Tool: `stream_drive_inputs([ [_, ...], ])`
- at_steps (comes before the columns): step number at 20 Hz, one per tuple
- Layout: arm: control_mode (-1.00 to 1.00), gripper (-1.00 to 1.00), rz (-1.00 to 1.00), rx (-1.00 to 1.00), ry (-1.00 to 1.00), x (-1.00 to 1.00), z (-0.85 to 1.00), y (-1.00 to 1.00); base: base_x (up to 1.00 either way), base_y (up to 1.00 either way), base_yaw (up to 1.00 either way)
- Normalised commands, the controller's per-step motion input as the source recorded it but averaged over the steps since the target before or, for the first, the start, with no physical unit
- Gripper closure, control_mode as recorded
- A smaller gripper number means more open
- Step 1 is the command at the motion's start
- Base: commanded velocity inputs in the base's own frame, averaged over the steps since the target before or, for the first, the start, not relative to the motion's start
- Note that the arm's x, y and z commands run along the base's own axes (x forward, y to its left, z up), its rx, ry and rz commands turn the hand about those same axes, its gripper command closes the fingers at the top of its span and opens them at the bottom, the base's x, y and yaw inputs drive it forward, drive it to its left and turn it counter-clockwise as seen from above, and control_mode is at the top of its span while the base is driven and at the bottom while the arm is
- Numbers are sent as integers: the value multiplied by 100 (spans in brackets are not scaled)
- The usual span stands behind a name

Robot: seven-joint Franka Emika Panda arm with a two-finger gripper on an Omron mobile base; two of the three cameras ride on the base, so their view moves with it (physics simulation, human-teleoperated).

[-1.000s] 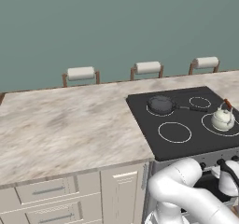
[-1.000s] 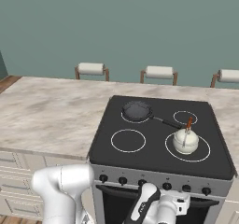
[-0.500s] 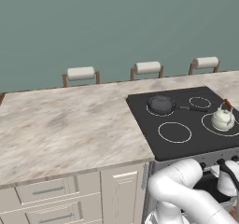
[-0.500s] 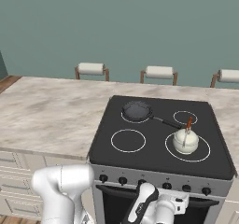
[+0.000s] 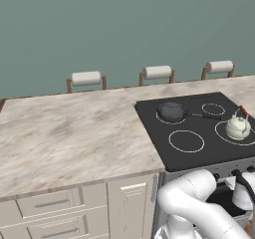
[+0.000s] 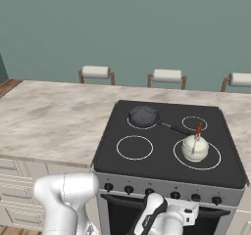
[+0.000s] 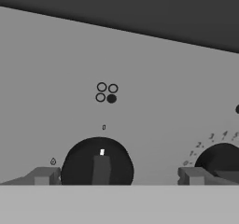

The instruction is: Pick the kettle from the counter and place it on a stove burner. Then turn the burner on.

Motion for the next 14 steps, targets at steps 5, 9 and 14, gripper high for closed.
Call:
stream_drive_inputs([
  [5,-100,-100,0,0,-3,-3,0,0,0,0,0],
  [9,-100,-100,0,0,-12,-18,0,1,0,0,0],
  [14,-100,-100,0,0,-2,-3,0,0,0,0,0],
])
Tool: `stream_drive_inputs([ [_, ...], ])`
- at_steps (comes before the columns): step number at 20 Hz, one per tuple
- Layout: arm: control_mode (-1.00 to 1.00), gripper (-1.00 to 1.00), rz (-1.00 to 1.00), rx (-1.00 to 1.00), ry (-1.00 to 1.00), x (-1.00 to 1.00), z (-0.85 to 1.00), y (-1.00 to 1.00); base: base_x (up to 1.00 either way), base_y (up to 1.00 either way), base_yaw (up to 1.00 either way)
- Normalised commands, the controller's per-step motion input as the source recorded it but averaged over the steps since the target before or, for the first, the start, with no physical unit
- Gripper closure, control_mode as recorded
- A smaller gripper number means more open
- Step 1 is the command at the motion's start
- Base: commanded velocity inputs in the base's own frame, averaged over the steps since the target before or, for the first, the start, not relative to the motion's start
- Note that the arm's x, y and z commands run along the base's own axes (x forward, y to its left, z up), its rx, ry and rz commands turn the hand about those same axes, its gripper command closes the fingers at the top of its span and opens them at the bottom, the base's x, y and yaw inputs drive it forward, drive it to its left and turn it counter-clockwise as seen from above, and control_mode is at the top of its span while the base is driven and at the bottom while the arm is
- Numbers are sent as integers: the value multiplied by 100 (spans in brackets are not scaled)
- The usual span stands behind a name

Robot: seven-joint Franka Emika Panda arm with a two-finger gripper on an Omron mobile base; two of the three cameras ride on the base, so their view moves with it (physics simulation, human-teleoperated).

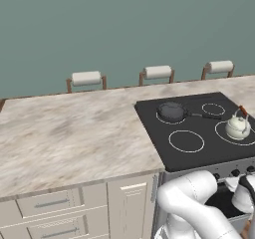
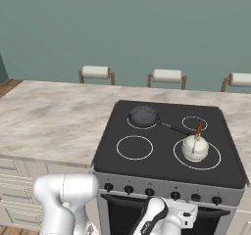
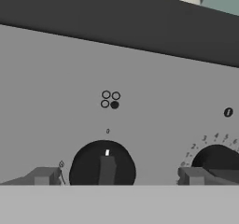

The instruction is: Pick the kettle from the counter and place it on a stove burner. Then turn the burner on.

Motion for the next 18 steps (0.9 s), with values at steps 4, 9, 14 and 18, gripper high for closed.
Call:
stream_drive_inputs([
  [4,-100,-100,0,0,0,0,0,0,0,0,0],
  [9,-100,-100,0,0,0,0,0,0,0,0,0],
  [14,-100,-100,0,0,0,0,0,4,0,0,0],
  [18,-100,-100,0,0,0,0,0,4,0,0,0],
])
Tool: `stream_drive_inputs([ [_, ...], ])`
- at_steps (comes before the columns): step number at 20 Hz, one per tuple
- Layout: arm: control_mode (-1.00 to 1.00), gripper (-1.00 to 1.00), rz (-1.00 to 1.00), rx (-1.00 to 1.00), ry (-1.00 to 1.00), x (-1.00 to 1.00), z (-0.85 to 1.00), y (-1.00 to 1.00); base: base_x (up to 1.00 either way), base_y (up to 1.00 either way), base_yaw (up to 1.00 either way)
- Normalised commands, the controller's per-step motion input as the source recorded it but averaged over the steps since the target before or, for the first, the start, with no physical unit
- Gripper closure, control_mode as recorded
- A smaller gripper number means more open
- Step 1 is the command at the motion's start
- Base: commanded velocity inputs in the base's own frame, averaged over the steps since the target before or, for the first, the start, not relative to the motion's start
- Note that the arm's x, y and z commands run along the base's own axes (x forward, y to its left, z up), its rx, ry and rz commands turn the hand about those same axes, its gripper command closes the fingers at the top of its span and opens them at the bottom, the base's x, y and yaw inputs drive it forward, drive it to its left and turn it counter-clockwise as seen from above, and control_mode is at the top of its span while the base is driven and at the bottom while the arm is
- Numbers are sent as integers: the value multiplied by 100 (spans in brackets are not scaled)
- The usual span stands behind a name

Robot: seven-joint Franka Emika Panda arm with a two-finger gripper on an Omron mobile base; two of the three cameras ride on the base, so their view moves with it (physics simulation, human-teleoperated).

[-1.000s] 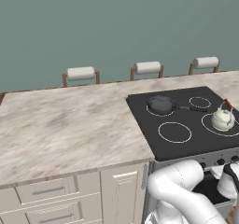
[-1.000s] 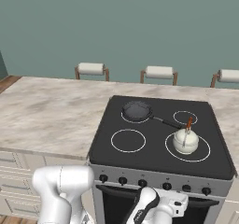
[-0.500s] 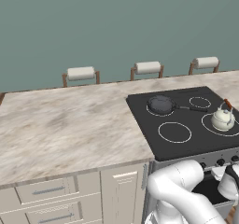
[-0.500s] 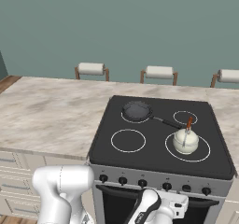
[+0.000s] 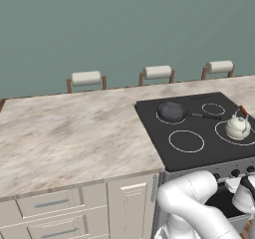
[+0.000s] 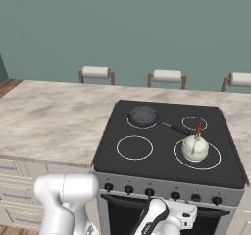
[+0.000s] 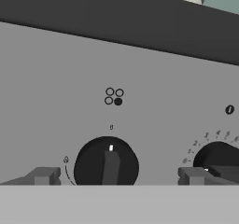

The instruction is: Pick the kettle from the counter and place it on a stove burner. Then turn the burner on.

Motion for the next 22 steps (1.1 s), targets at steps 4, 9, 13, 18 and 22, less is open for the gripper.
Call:
stream_drive_inputs([
  [4,-100,-100,0,0,0,0,0,0,0,0,0],
  [9,-100,-100,0,0,0,0,0,0,0,0,0],
  [13,-100,-100,0,0,0,0,0,0,0,0,0],
  [18,-100,100,0,0,0,3,0,0,0,0,0],
  [22,-100,100,0,0,0,0,0,0,0,0,0],
])
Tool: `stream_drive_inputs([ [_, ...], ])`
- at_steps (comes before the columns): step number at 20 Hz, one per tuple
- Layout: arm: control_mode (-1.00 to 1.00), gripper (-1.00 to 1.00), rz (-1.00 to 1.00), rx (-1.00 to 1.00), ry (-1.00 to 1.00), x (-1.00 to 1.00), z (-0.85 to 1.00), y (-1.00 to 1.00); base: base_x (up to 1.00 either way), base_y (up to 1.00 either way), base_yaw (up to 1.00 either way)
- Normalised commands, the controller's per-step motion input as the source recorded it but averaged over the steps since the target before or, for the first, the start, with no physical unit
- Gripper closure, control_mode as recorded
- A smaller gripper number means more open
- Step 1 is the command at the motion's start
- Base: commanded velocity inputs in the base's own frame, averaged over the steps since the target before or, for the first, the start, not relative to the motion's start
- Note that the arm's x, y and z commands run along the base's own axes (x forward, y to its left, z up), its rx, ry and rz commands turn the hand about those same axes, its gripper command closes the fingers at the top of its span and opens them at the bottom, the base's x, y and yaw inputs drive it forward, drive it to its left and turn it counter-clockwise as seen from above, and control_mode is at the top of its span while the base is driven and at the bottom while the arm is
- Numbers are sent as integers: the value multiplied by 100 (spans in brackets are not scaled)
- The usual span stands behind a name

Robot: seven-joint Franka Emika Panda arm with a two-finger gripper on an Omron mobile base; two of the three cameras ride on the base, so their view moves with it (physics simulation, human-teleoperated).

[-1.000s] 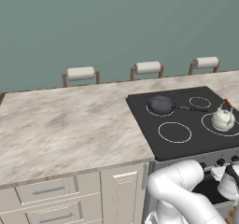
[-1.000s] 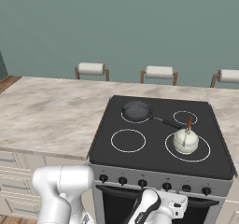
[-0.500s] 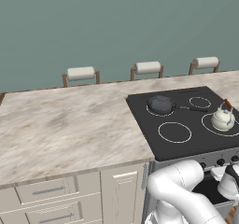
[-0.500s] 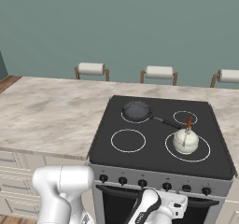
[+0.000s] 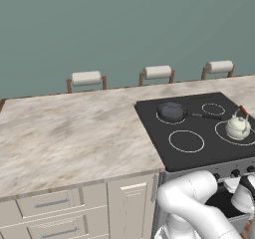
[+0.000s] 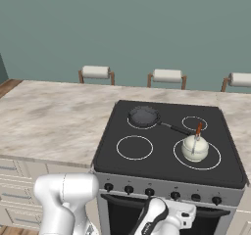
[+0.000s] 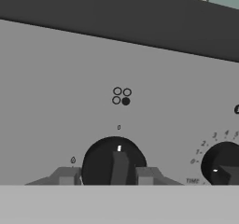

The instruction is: Pick the kettle from the counter and place it on a stove burner. Then turn the burner on.

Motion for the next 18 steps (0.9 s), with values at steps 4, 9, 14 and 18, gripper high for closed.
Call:
stream_drive_inputs([
  [4,-100,100,0,0,0,0,0,0,0,0,0],
  [9,-100,100,0,0,0,0,0,0,0,0,0],
  [14,-100,100,8,0,0,0,0,0,0,0,0],
  [18,-100,100,27,0,0,0,-1,0,0,0,0],
])
